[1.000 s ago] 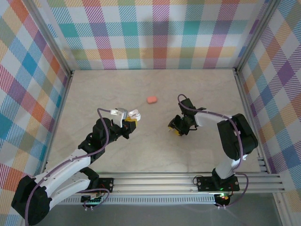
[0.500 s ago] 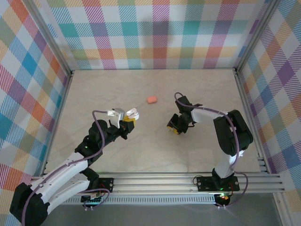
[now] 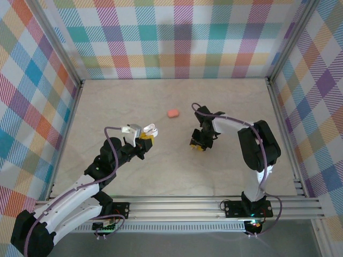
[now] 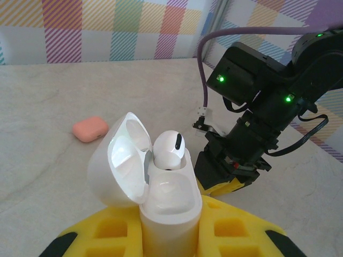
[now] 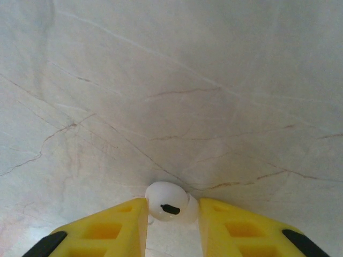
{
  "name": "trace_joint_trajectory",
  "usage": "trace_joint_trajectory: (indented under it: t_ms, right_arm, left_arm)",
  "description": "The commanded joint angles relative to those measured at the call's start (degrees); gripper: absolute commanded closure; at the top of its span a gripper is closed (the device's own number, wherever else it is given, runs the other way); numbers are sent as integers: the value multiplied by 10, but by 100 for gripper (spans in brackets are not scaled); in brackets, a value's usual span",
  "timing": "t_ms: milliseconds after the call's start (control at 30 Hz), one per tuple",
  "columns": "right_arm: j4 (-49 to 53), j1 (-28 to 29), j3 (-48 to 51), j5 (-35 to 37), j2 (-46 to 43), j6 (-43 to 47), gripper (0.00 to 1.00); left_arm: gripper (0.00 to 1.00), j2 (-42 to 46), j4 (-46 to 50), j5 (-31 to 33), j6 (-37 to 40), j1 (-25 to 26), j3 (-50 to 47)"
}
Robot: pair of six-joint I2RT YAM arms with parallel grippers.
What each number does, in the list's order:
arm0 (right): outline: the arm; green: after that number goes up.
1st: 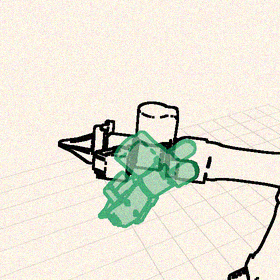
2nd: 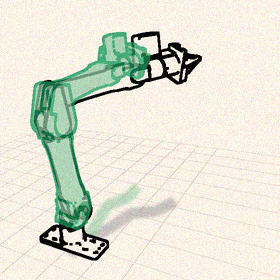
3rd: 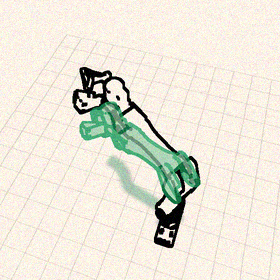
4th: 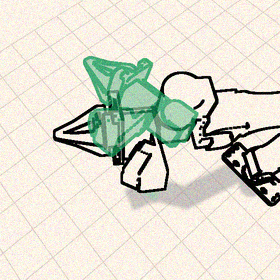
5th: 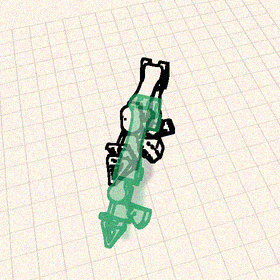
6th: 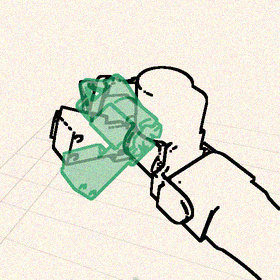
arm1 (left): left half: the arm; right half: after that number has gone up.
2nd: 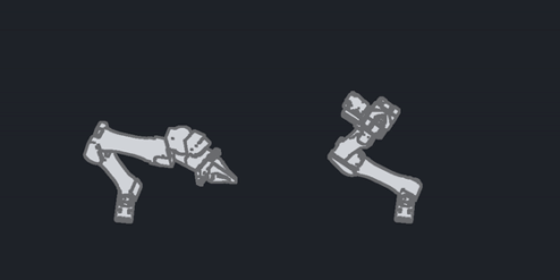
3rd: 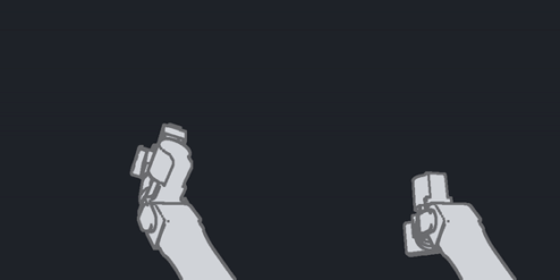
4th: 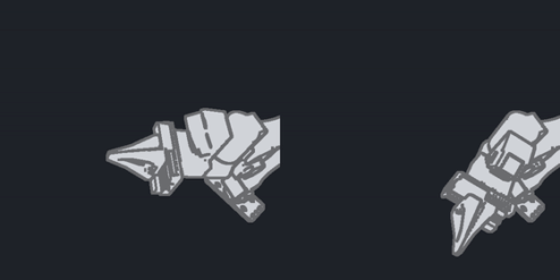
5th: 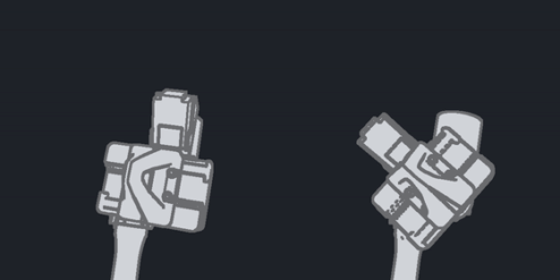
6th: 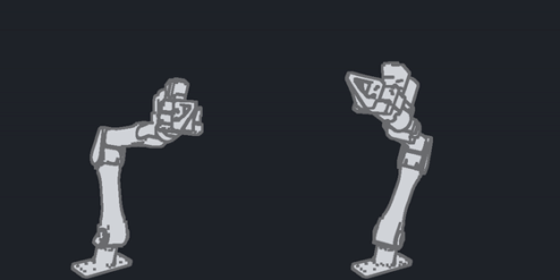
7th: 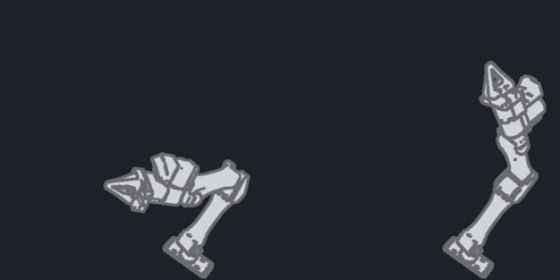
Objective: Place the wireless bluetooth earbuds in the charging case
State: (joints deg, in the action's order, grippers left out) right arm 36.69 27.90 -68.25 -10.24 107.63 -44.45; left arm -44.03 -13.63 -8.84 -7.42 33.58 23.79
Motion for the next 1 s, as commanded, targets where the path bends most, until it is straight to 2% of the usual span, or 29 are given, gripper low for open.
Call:
trace_joint_trajectory:
  t_ms: [0, 133, 267, 400, 600, 700, 833, 967]
  right_arm:
    - [4, 0, -32, 45, 17, 44, 70]
    - [21, 2, -61, 59, 30, 77, 76]
    - [23, 4, -76, 64, 40, 110, 77]
    - [29, 6, -102, 30, 66, 180, 77]
    - [95, 10, -162, -26, 111, 304, 77]
    - [141, 19, -190, -4, 128, 348, 76]
    - [183, 22, -219, 48, 138, 351, 68]
    - [189, 22, -232, 59, 123, 308, 65]
  left_arm:
    - [100, 7, -9, 8, 14, 3, -7]
    - [100, 5, -9, 8, 15, 3, -7]
    - [100, 6, -7, 8, 15, 3, -8]
    - [100, 7, -4, 10, 17, 3, -9]
    - [100, 6, -2, 12, 19, 3, -9]
    - [100, 0, -6, 9, 21, 3, -8]
    - [100, -9, -9, 4, 21, 3, -3]
    - [100, -13, -8, 3, 22, 3, 0]
